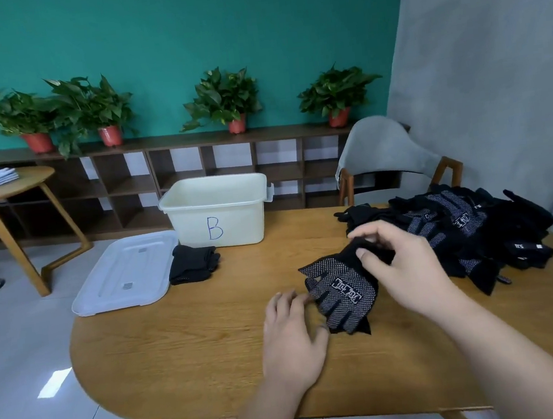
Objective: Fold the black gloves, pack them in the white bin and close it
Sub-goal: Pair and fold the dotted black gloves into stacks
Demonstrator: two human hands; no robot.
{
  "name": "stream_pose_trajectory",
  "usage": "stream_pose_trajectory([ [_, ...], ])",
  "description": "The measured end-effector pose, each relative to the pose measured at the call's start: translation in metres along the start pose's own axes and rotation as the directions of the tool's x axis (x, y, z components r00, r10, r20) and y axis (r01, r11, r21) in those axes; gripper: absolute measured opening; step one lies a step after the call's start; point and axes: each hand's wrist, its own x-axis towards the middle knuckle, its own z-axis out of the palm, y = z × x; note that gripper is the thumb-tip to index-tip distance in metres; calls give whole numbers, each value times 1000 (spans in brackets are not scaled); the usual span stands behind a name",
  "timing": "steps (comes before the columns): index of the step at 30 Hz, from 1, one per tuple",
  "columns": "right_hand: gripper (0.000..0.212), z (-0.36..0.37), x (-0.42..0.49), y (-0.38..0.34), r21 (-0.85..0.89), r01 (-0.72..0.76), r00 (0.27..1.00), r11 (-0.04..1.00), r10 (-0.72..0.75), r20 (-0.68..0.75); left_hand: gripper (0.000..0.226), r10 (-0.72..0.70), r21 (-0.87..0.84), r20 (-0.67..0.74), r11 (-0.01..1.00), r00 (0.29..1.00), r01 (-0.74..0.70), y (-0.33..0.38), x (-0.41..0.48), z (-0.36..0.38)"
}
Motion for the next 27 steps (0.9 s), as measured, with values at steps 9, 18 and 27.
stream_pose_trajectory([
  [9, 18, -17, 61, 3, -269, 80, 979, 960, -126, -158, 66, -19, 153, 113, 988, 993, 1, 6, -2, 1],
  [18, 25, 70, -28, 84, -532, 210, 962, 820, -77, 260, 66, -30, 173, 146, 985, 989, 4, 8, -1, 0],
  [27, 23, 82, -34, 94, -456, 108, 993, 883, -116, 11, 56, -34, 141, 151, 990, 988, 12, 6, 0, 3],
])
